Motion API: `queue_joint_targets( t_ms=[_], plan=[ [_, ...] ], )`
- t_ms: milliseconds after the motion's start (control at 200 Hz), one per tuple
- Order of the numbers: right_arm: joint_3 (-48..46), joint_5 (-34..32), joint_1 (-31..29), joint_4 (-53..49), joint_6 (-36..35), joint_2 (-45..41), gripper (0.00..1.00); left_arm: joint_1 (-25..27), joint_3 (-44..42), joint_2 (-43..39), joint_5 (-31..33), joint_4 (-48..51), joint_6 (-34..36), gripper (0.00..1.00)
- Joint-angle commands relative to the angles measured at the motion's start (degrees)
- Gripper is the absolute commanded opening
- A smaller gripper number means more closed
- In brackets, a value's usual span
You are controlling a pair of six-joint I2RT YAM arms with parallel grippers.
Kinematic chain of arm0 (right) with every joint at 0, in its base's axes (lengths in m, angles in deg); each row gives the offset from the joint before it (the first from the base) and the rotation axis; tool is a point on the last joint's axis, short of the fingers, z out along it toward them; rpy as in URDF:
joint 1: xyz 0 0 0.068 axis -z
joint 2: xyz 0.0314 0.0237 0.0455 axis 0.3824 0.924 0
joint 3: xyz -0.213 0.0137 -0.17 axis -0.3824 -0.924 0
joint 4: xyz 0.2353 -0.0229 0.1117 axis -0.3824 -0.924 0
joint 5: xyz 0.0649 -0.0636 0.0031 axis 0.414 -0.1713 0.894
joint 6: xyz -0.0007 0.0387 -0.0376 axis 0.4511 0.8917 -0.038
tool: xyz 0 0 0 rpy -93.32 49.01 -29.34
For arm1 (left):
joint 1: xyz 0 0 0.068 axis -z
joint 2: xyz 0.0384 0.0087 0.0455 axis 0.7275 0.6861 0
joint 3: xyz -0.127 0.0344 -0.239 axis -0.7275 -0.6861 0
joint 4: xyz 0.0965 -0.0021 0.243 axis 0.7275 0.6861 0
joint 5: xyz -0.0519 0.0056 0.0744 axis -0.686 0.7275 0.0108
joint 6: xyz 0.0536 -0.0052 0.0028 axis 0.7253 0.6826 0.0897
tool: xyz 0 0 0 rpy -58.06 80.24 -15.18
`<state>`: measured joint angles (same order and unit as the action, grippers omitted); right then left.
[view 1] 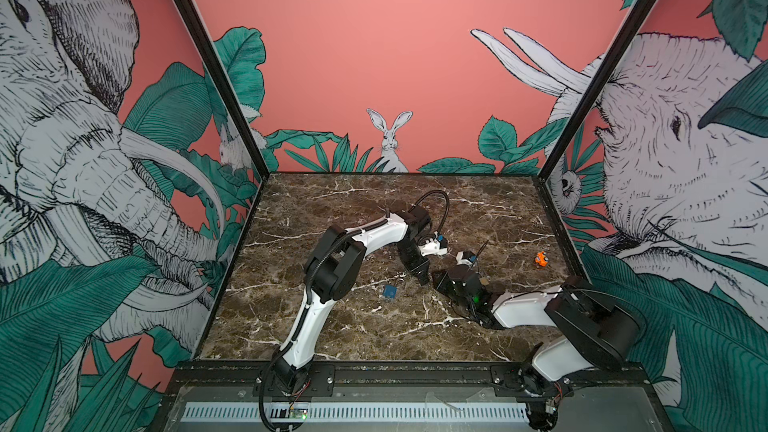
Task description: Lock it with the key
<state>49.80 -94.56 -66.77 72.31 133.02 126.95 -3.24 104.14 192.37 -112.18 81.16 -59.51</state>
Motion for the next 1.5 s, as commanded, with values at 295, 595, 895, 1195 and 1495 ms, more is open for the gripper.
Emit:
queue_joint_targets(
  t_ms=[295,595,895,1195,1495],
  plan=[
    [3.69,-0.25,-0.67,-8.02,-7.65,-5.77,0.42,-0.26,-2.67,-5.38,9.27,-9.81,-2.68,0.50],
    [3.98,-2.09,-0.64,-12.90,-10.80,-10.64,0.43,-0.28,-5.79,-10.11,10.33,-13.75,-3.69,0.82],
    [17.59,4.86,-0.87,-33.98,-23.66,-9.37,0.38,-0.48,-27.46,-27.79,25.03,-41.03,-12.76,0.97],
    [30.48,-3.87,-8.37,-46.99,-23.54,-1.85,0.36,-11.24,-55.81,-49.00,24.80,-62.41,-40.27,0.97],
    [44.46,-2.54,-13.87,-54.29,-22.35,11.74,0.35,-15.12,-64.57,-65.19,25.99,-55.02,-39.83,0.98]
  ],
)
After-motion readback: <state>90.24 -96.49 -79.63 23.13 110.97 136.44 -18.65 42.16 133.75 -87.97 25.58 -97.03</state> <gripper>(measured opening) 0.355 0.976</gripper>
